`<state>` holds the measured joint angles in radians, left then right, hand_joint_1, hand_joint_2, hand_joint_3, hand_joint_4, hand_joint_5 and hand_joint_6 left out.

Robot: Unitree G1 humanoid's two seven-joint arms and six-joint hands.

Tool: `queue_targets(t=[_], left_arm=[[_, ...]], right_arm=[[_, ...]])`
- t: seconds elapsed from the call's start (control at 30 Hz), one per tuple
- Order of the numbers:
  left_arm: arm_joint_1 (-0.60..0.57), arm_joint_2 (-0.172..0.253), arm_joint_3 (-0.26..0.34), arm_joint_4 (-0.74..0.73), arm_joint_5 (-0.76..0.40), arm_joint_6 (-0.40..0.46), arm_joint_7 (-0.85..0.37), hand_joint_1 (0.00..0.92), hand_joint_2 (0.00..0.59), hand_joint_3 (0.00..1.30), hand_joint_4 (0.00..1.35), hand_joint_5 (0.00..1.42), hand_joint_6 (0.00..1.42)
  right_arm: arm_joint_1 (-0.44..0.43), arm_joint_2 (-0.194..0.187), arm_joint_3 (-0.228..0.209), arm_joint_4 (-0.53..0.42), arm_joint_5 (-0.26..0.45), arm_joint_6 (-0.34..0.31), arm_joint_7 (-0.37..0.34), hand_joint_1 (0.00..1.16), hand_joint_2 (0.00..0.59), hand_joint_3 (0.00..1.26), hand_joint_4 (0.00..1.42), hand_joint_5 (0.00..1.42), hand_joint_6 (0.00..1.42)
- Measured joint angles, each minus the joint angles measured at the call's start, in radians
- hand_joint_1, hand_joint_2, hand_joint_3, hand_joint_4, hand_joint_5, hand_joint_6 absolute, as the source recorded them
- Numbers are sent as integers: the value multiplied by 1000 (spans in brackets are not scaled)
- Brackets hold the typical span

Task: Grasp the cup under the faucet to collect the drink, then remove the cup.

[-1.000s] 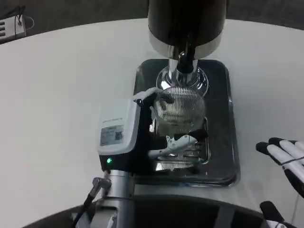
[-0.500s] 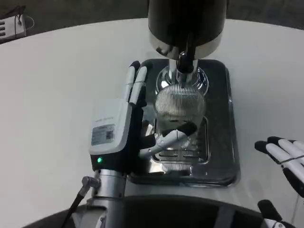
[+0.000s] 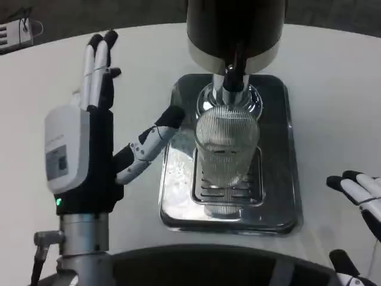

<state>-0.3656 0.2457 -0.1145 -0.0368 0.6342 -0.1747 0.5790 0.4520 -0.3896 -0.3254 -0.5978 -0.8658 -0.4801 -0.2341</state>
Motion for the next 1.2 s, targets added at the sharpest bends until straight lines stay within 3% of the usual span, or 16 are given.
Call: queue_targets(t=[0.23,0.47,0.63,0.83,1.2], left_arm=[[119,-79,19,-264,-44,98,-155,0,172,0,0,4,0],[147,-206,-46,-526,16,222,-256,0,181,0,0,30,0],[103,-273,-95,-587,91,280,-310,0,186,0,0,48,0],[29,-301,-131,-555,140,302,-342,0,181,0,0,124,0],[-79,-305,-185,-424,165,322,-381,0,180,0,0,134,0]], right_arm=[[9,4,19,0,0,-4,2,249,491,177,151,210,257],[13,3,28,0,0,-10,8,241,492,177,151,196,251],[17,3,33,0,2,-19,9,239,492,177,151,196,251],[19,3,36,0,7,-23,12,237,492,177,151,195,251],[13,4,41,0,11,-23,17,237,492,177,151,195,251]])
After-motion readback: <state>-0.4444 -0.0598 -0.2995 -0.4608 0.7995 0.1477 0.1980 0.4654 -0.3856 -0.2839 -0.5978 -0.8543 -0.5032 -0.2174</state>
